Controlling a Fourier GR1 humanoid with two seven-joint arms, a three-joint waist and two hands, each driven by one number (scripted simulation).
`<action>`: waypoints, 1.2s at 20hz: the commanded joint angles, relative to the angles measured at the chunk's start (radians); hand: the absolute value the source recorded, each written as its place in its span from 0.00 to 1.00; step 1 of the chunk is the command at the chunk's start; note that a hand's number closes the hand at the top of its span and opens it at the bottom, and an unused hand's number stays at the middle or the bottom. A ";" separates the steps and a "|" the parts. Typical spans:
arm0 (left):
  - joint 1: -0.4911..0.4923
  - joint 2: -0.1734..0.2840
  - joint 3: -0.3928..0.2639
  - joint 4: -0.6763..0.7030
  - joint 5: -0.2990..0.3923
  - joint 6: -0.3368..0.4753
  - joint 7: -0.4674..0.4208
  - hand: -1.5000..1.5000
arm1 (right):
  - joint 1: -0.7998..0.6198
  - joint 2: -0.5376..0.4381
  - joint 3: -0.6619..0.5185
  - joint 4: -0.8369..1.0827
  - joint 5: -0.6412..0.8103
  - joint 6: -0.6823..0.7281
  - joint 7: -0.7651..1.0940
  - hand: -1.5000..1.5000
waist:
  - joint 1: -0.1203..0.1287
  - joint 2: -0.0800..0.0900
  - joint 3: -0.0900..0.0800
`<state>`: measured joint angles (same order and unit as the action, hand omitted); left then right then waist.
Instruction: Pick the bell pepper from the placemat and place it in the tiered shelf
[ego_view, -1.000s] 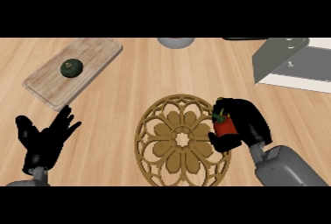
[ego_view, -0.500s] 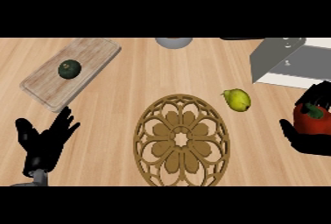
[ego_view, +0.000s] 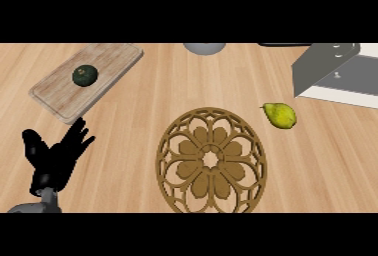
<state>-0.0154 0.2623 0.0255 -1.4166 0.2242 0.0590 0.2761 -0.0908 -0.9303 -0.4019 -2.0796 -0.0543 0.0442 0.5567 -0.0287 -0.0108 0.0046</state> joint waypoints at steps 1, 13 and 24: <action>-0.027 -0.008 -0.008 0.077 -0.010 -0.018 0.021 0.50 | -0.058 -0.046 -0.134 0.044 -0.089 0.054 0.082 1.00 | 0.017 0.009 -0.005; -0.050 -0.022 -0.007 0.131 -0.033 -0.060 -0.043 0.50 | -0.346 -0.242 -0.095 0.625 -0.091 0.165 -0.136 1.00 | 0.046 0.017 -0.005; 0.006 -0.023 0.011 0.068 -0.026 -0.062 -0.026 0.50 | -0.520 -0.264 0.088 0.989 0.070 0.231 -0.437 1.00 | 0.065 0.018 -0.005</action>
<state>-0.0739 0.2319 0.0272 -1.3716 0.1871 0.0238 0.2506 -0.5600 -1.2041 -0.3724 -1.1836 -0.0463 0.2799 0.2011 0.0324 0.0020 0.0048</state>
